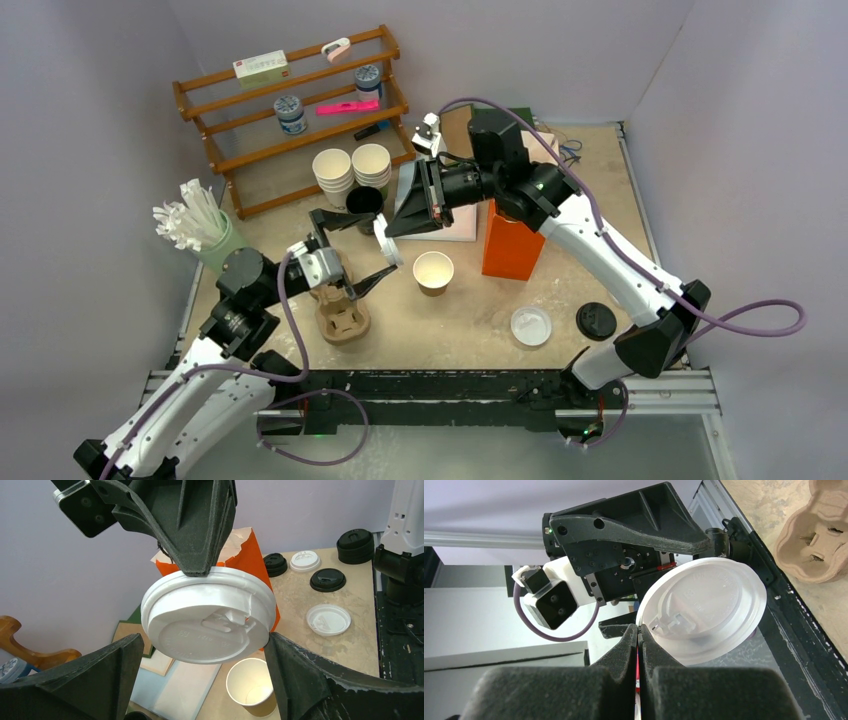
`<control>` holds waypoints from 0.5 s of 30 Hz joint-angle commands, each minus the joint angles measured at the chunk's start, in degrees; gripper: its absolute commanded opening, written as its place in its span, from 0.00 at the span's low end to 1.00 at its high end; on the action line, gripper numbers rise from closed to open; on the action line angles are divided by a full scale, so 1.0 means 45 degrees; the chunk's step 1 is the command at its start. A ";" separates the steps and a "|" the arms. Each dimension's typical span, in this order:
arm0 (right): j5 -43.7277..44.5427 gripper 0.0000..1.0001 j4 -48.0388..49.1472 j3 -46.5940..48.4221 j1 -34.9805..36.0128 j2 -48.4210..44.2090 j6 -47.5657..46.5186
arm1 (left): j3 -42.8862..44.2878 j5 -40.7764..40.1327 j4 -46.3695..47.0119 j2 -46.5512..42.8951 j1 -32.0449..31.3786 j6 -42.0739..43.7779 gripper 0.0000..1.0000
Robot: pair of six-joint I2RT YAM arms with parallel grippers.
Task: Pack the takeout coffee
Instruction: Close the cup lid on the coffee cup.
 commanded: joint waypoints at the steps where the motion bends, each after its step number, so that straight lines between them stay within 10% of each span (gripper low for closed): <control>1: -0.0508 0.00 0.0494 -0.0179 -0.0064 -0.0199 0.0174 | 0.0619 0.0114 0.0829 0.0035 0.0050 0.0433 0.96; 15: -0.0632 0.00 0.1180 -0.0435 -0.0194 -0.0297 0.0748 | 0.0682 0.0951 0.0257 0.0181 0.0051 0.0789 0.97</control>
